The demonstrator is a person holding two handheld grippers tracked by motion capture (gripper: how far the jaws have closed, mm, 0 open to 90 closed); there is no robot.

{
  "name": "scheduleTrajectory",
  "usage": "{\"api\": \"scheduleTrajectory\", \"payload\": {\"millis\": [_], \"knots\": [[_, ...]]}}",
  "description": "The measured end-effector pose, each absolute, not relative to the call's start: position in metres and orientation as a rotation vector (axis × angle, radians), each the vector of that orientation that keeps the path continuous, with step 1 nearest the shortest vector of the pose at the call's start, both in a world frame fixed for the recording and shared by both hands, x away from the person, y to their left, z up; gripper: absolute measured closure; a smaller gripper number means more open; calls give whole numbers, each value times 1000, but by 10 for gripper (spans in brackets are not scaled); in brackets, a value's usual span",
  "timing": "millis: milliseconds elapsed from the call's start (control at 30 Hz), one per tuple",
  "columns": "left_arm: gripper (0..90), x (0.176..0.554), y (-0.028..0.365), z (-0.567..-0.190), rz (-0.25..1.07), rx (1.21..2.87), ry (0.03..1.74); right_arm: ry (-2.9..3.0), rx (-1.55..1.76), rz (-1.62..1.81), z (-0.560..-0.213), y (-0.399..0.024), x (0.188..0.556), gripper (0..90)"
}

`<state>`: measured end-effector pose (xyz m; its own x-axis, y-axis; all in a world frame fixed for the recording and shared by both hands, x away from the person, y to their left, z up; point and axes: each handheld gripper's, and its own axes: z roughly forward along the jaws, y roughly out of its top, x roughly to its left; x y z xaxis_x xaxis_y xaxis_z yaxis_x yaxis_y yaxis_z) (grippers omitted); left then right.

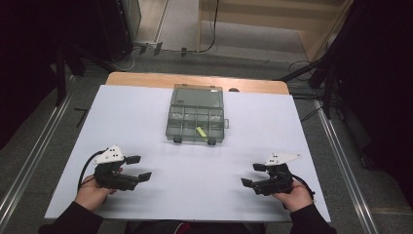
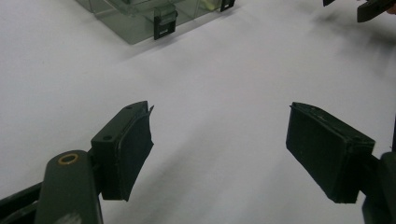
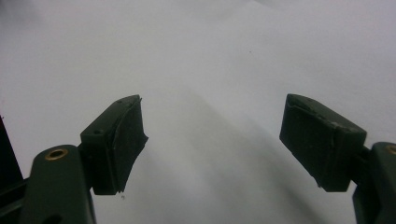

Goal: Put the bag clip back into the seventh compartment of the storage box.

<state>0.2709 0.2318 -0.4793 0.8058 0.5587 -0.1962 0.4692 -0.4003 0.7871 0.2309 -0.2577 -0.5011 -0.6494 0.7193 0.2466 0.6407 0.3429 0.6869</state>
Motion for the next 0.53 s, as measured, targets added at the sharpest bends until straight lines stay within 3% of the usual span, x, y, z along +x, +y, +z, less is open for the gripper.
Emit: {"api": "scheduleTrajectory", "payload": {"millis": [533], "knots": [[219, 271, 232, -479, 119, 2061, 759, 2500, 1260, 1200, -502, -256, 232, 222]]}}
